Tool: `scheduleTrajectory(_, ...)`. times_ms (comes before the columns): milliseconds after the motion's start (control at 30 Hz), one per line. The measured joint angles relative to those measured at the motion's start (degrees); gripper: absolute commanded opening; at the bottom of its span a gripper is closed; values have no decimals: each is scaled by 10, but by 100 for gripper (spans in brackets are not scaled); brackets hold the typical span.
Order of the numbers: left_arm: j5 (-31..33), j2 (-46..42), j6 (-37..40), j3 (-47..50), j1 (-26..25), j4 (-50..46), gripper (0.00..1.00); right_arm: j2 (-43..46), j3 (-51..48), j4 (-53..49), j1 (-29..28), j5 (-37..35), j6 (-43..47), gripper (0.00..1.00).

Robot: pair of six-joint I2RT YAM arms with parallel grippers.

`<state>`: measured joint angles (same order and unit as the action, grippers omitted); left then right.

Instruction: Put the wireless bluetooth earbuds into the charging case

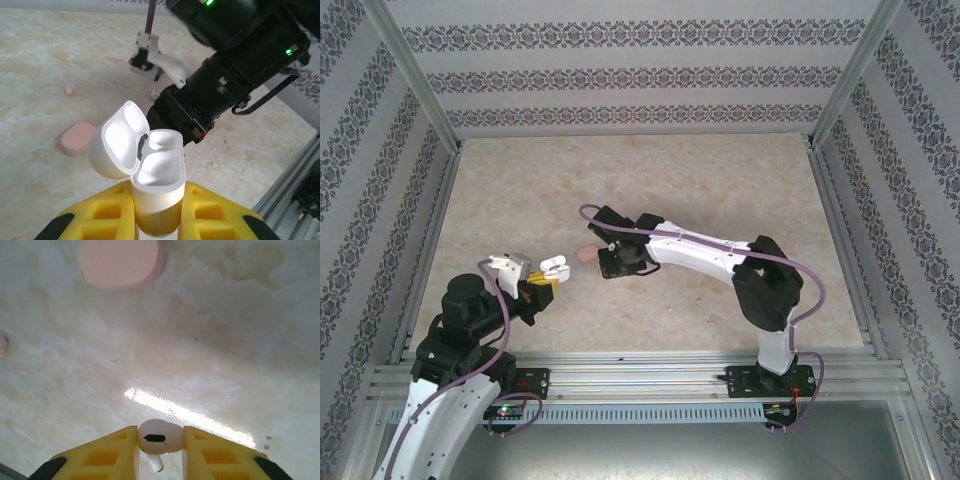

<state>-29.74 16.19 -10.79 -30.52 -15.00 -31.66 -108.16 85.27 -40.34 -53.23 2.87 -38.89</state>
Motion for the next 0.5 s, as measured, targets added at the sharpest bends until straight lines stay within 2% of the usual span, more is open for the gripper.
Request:
scheduleTrajectory(167, -25, 33, -37, 45, 0, 103, 0, 66, -3, -1, 0, -40, 0, 26)
scheduleTrajectory(500, -65, 151, -43, 46, 0, 275, 0, 218, -22, 50, -20, -122, 24, 26)
